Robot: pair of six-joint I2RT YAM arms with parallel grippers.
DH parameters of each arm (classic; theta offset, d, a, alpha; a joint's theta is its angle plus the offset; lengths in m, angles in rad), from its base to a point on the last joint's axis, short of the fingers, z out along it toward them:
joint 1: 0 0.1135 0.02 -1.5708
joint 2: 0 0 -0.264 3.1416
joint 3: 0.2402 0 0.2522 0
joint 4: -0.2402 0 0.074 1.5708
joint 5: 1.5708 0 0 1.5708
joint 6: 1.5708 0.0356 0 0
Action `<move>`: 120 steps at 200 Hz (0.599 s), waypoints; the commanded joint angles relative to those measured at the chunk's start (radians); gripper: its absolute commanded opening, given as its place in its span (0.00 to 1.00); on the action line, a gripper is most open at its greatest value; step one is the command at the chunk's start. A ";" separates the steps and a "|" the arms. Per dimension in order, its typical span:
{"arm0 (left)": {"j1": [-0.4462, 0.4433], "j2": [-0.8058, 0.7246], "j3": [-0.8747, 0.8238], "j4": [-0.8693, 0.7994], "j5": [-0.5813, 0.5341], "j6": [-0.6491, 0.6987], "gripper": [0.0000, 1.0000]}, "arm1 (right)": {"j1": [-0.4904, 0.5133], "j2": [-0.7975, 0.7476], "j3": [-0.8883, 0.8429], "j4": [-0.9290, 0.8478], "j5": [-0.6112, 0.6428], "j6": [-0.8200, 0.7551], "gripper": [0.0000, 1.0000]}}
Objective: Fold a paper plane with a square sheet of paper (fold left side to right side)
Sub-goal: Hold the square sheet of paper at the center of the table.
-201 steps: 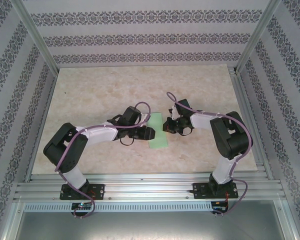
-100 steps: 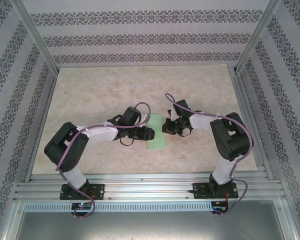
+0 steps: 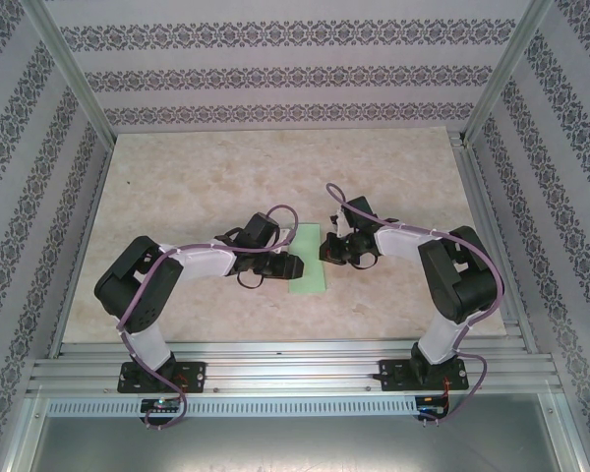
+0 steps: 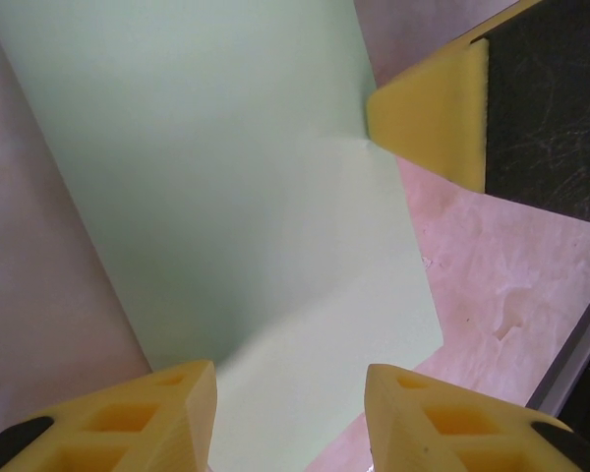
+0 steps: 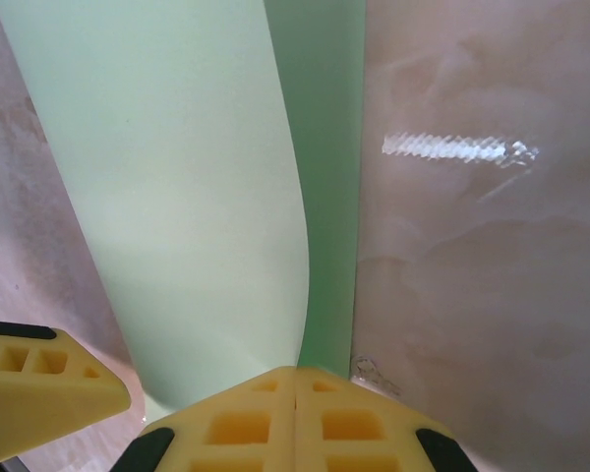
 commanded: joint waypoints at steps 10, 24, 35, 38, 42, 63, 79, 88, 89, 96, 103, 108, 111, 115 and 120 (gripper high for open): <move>0.008 0.007 0.010 0.033 0.011 0.011 0.45 | 0.012 0.018 -0.009 0.006 0.022 0.013 0.03; 0.008 0.007 0.009 0.035 0.013 0.010 0.45 | 0.012 0.026 -0.004 0.005 0.030 0.012 0.03; 0.008 0.006 0.010 0.035 0.014 0.010 0.45 | 0.012 0.033 -0.001 0.007 0.032 0.012 0.03; 0.008 0.007 0.009 0.034 0.015 0.010 0.45 | 0.012 0.034 0.000 0.007 0.032 0.013 0.03; 0.008 0.007 0.010 0.034 0.016 0.009 0.45 | 0.012 0.037 0.003 0.006 0.032 0.012 0.03; 0.008 0.005 0.009 0.033 0.015 0.010 0.45 | 0.011 0.048 0.010 -0.003 0.039 0.009 0.03; 0.008 0.004 0.008 0.032 0.015 0.010 0.45 | 0.012 0.052 0.010 -0.002 0.043 0.008 0.03; 0.008 0.004 0.007 0.032 0.015 0.010 0.45 | 0.012 0.054 0.008 -0.002 0.042 0.007 0.03; 0.008 0.004 0.007 0.032 0.015 0.010 0.45 | 0.012 0.055 0.008 -0.002 0.042 0.008 0.03; 0.007 0.002 0.006 0.033 0.014 0.010 0.45 | 0.012 0.055 0.006 -0.003 0.044 0.009 0.03; 0.007 0.001 0.006 0.033 0.015 0.008 0.45 | 0.012 0.056 0.005 -0.006 0.047 0.009 0.03; 0.008 0.000 0.006 0.032 0.016 0.008 0.45 | 0.012 0.056 0.006 -0.007 0.050 0.006 0.03; 0.008 -0.002 0.006 0.033 0.017 0.008 0.45 | 0.010 0.057 0.006 -0.010 0.052 0.006 0.03; 0.008 -0.003 0.006 0.032 0.016 0.008 0.45 | 0.010 0.058 0.006 -0.012 0.055 0.007 0.03; 0.008 -0.006 0.007 0.033 0.016 0.009 0.45 | 0.008 0.059 0.007 -0.013 0.055 0.006 0.03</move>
